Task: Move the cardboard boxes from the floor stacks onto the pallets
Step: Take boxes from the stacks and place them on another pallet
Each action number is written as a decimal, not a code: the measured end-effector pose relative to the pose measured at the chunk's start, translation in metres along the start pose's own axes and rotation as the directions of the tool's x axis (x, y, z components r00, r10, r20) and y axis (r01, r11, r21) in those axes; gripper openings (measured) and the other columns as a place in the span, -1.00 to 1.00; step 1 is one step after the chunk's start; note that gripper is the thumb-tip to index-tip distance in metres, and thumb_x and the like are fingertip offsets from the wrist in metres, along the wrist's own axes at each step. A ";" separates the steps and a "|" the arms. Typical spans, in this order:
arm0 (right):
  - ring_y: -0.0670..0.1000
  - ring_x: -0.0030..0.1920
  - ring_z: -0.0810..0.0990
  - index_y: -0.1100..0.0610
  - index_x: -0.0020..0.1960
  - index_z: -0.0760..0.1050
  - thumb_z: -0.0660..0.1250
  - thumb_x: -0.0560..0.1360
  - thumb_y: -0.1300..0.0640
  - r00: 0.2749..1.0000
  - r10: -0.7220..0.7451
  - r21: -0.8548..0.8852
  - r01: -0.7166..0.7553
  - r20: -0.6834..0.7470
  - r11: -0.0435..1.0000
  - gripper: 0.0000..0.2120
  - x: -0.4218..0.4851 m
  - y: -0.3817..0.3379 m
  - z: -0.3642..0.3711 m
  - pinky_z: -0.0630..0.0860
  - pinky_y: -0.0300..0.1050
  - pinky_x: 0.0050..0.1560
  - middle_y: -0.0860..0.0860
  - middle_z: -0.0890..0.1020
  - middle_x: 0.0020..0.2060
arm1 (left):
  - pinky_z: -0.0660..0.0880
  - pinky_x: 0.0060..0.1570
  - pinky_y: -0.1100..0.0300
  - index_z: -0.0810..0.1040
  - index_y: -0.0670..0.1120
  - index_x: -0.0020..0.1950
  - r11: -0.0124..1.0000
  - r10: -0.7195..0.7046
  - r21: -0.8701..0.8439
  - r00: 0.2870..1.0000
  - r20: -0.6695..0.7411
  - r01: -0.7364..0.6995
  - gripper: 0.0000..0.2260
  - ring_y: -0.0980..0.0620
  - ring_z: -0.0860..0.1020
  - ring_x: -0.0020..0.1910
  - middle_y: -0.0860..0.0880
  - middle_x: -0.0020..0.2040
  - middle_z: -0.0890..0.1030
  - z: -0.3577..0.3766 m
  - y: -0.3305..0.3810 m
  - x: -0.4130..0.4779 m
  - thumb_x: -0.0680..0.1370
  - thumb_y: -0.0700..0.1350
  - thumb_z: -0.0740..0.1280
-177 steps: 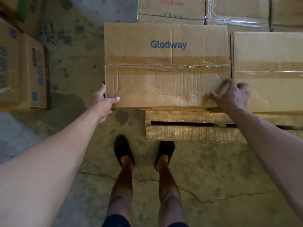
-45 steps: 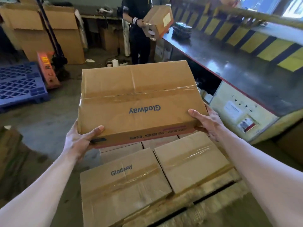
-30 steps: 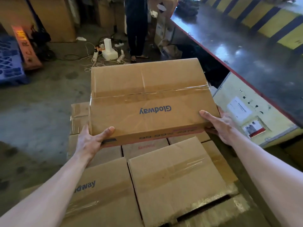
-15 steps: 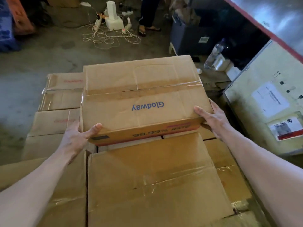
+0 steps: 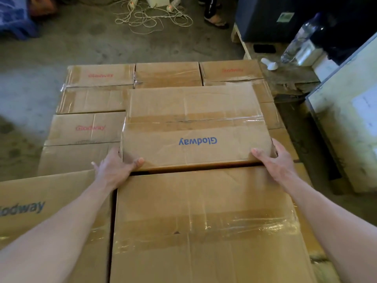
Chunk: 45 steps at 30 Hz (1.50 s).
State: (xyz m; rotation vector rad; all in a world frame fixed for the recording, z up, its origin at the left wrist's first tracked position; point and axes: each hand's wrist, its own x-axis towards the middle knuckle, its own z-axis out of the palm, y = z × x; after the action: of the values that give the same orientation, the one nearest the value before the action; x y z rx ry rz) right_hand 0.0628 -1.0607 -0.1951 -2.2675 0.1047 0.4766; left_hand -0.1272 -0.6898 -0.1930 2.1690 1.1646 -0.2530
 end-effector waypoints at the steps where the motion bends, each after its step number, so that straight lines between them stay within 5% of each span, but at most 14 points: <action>1: 0.08 0.35 0.42 0.05 0.56 0.23 0.46 0.46 -0.20 1.000 0.016 -0.035 -0.016 -0.005 0.999 -0.20 -0.001 0.002 0.002 0.40 0.13 0.36 0.00 0.45 0.39 | -0.15 0.52 -0.24 0.41 -0.15 0.31 0.999 -0.007 0.036 1.000 0.003 0.007 -0.37 -0.27 0.42 0.38 -0.20 0.28 0.57 0.004 0.000 -0.001 0.46 0.27 0.42; 10: 0.19 0.32 0.47 0.11 0.49 0.30 0.42 0.49 -0.20 0.996 0.086 -0.168 -0.087 -0.015 0.982 -0.30 -0.001 -0.002 0.011 0.44 0.19 0.26 0.11 0.50 0.35 | -0.19 0.53 -0.19 0.27 -0.21 0.41 0.987 -0.089 0.133 0.996 0.026 0.085 -0.36 -0.27 0.37 0.43 -0.28 0.34 0.50 0.014 0.008 0.001 0.55 0.21 0.35; 15: 0.31 0.45 0.33 -0.01 0.53 0.20 0.44 0.45 -0.25 0.991 0.071 -0.455 -0.114 -0.111 0.883 -0.21 -0.010 -0.026 0.014 0.21 0.46 0.41 0.14 0.42 0.44 | -0.08 0.55 -0.14 -0.11 -0.17 0.63 0.988 0.037 0.149 0.999 -0.029 -0.032 -0.05 -0.22 0.07 0.59 -0.28 0.59 0.12 0.006 0.022 -0.011 0.51 0.06 0.47; 23: 0.25 0.40 0.37 0.08 0.54 0.27 0.26 0.61 -0.18 0.990 -0.140 -0.452 0.135 0.024 0.882 -0.40 -0.097 -0.106 0.036 0.31 0.12 0.36 0.11 0.41 0.46 | 0.25 0.47 -0.12 0.29 -0.12 0.53 0.979 0.201 0.026 0.974 -0.100 -0.200 -0.44 -0.21 0.30 0.48 -0.18 0.51 0.33 -0.049 0.020 -0.079 0.61 0.07 0.32; 32: 0.20 0.40 0.37 0.05 0.45 0.39 0.18 0.62 -0.22 0.966 -0.254 -0.400 0.254 0.054 0.880 -0.48 -0.254 -0.251 0.067 0.33 0.07 0.34 0.11 0.47 0.39 | 0.33 0.37 0.01 0.35 -0.17 0.51 0.949 0.316 0.064 0.915 -0.253 -0.310 -0.52 -0.15 0.39 0.42 -0.18 0.47 0.41 -0.236 -0.030 -0.187 0.64 0.02 0.25; 38: 0.19 0.31 0.45 0.06 0.42 0.42 0.14 0.63 -0.24 0.909 -0.412 -0.362 0.404 0.059 0.840 -0.49 -0.419 -0.358 0.110 0.41 0.07 0.23 0.14 0.53 0.28 | 0.37 0.34 0.00 0.44 -0.19 0.45 0.936 0.352 0.147 0.848 -0.398 -0.319 -0.53 -0.18 0.47 0.35 -0.18 0.40 0.50 -0.394 -0.139 -0.267 0.61 0.04 0.30; 45: 0.21 0.30 0.48 0.07 0.43 0.43 0.14 0.63 -0.24 0.799 -0.587 -0.271 0.599 0.132 0.754 -0.48 -0.599 -0.499 0.201 0.42 0.03 0.22 0.17 0.54 0.28 | 0.34 0.35 -0.01 0.47 -0.14 0.44 0.972 0.233 0.115 0.749 -0.621 -0.206 -0.53 -0.21 0.46 0.34 -0.15 0.41 0.49 -0.579 -0.285 -0.352 0.60 0.06 0.32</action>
State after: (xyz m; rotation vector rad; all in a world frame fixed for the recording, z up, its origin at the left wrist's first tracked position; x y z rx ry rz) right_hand -0.4411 -0.6219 0.2540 -2.4136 -0.7469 0.1952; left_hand -0.6373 -0.4520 0.2795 2.4823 1.2223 0.6207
